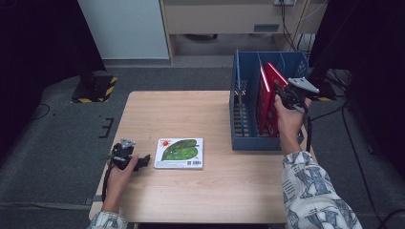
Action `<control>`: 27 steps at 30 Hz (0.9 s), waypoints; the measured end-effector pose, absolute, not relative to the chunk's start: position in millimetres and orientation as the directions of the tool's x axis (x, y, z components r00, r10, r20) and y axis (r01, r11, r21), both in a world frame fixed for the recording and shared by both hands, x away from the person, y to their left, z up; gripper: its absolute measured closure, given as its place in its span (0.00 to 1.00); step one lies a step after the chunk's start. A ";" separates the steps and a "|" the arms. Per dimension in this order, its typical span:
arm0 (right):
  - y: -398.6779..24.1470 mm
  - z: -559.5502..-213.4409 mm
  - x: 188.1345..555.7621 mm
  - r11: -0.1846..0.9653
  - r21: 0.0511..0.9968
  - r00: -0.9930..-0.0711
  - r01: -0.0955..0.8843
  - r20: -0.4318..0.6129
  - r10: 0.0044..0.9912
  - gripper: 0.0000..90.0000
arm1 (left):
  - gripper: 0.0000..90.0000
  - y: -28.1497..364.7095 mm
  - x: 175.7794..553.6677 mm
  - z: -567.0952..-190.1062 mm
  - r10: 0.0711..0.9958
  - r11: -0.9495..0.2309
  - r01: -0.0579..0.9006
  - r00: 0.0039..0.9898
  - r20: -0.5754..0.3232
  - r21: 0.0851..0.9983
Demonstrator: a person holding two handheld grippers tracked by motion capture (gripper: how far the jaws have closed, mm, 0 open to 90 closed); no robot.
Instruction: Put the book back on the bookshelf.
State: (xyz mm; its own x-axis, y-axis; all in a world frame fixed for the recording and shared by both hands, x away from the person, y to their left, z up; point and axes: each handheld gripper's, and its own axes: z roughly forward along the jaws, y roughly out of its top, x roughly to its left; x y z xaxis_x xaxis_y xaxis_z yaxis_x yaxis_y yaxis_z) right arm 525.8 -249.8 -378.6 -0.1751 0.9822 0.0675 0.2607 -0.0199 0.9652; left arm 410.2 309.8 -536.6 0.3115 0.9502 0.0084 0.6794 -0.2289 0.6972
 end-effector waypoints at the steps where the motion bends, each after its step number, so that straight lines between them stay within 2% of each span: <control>1: -249.5 -379.2 526.0 -0.020 0.966 -0.172 0.257 0.066 0.983 0.88 | 0.00 309.8 410.3 -536.6 0.950 -0.230 0.679 0.312 0.009 0.697; 8: -248.9 -379.3 526.2 -0.012 0.965 -0.169 0.263 0.058 0.984 0.88 | 0.00 309.7 410.4 -536.6 0.950 -0.230 0.679 0.313 0.008 0.697; 27: -249.0 -372.7 505.3 0.046 0.928 -0.206 0.369 0.033 0.978 0.86 | 0.01 309.4 409.4 -536.6 0.950 -0.229 0.679 0.312 0.008 0.698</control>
State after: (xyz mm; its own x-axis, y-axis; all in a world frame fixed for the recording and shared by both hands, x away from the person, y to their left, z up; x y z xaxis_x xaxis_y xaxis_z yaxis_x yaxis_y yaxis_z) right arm 505.3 -249.0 -372.7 -0.2057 0.9780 0.0334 0.3687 0.0459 0.9284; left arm 409.4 309.4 -536.6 0.3120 0.9500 0.0085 0.6785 -0.2290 0.6979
